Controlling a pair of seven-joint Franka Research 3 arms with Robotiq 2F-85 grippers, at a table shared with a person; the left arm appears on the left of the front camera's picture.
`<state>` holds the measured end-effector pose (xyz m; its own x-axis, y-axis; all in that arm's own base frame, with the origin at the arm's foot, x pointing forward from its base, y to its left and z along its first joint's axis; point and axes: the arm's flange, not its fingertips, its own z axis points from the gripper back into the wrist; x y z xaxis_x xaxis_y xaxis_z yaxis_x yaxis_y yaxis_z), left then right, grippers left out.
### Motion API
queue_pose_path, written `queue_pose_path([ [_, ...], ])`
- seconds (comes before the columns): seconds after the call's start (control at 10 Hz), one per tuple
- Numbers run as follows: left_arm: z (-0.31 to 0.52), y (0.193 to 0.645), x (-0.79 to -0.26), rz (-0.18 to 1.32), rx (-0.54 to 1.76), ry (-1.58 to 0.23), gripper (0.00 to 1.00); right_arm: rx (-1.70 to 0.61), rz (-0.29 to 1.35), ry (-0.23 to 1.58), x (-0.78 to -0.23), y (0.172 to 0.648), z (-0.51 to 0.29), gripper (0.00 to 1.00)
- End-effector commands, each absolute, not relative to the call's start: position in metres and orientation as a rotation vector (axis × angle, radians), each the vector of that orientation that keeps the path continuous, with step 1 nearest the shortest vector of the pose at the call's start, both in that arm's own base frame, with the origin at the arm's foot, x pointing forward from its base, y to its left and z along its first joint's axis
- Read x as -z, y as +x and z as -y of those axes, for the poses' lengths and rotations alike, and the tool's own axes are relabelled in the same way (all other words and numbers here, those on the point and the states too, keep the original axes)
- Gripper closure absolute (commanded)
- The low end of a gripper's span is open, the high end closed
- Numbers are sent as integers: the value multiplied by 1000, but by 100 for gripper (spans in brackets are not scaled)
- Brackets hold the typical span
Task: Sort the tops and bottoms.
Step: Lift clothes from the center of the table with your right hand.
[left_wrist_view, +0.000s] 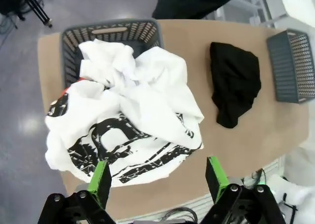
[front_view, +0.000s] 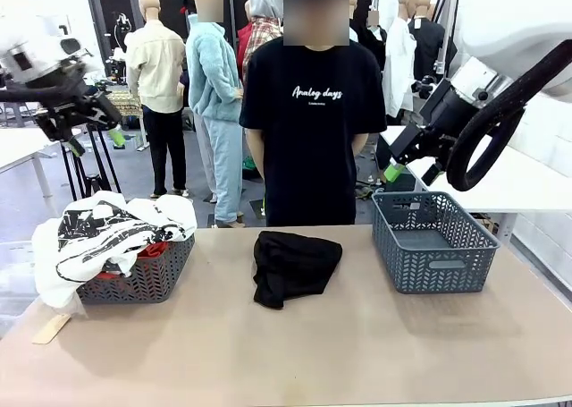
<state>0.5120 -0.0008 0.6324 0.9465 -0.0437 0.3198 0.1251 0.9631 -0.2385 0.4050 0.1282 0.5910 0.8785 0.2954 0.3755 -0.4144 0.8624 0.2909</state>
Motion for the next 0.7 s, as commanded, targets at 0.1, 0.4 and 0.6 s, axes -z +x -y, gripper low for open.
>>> queue_pose_path([
  [0.1, -23, 532, -607, 440, -296, -182, 0, -378, 324, 369, -589, 403, -128, 0],
  [0.4, -17, 508, -616, 409, -59, -222, 0, -378, 324, 369, -589, 403, -128, 0],
  [0.6, 26, 457, -628, 601, 222, -122, 0, -378, 324, 369, -589, 403, -128, 0],
])
